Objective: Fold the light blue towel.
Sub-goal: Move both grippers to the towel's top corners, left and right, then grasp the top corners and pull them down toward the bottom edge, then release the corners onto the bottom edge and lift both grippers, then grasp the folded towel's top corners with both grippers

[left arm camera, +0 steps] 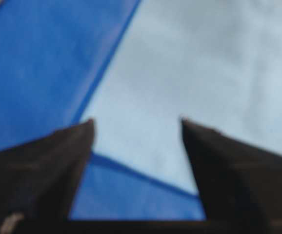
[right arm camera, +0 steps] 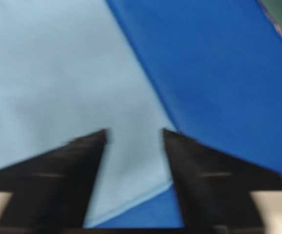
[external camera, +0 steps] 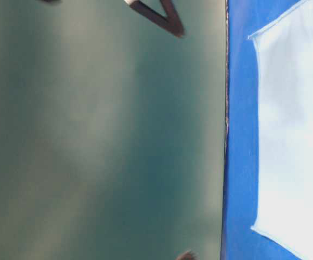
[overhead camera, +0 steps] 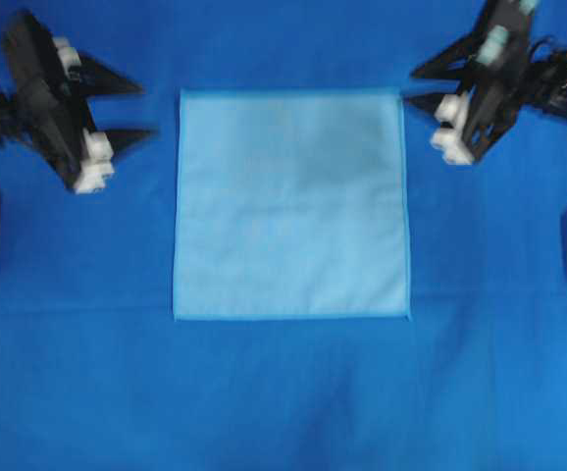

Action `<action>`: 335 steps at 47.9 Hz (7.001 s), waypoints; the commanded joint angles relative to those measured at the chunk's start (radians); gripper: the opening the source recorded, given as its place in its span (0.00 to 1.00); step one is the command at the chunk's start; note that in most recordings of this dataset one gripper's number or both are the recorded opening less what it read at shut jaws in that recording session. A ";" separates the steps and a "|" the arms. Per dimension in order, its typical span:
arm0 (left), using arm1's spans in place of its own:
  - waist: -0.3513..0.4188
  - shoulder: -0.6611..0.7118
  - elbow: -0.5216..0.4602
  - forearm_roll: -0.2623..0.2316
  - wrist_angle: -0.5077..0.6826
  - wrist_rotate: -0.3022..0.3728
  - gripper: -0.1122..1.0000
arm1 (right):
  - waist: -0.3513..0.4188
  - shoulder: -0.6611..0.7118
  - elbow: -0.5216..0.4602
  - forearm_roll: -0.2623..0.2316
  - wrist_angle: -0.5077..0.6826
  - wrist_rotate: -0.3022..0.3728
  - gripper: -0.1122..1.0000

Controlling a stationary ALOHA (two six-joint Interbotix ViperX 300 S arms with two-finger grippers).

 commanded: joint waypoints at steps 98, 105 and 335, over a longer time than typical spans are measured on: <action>0.129 0.333 -0.232 0.002 0.120 0.143 0.11 | -0.098 0.199 -0.071 -0.041 0.058 0.014 0.12; 0.110 0.322 -0.210 0.002 0.121 0.141 0.11 | -0.069 0.198 -0.071 -0.040 0.077 0.014 0.12; -0.227 0.138 -0.262 0.000 0.479 0.020 0.11 | 0.281 0.005 -0.034 0.259 0.199 0.011 0.12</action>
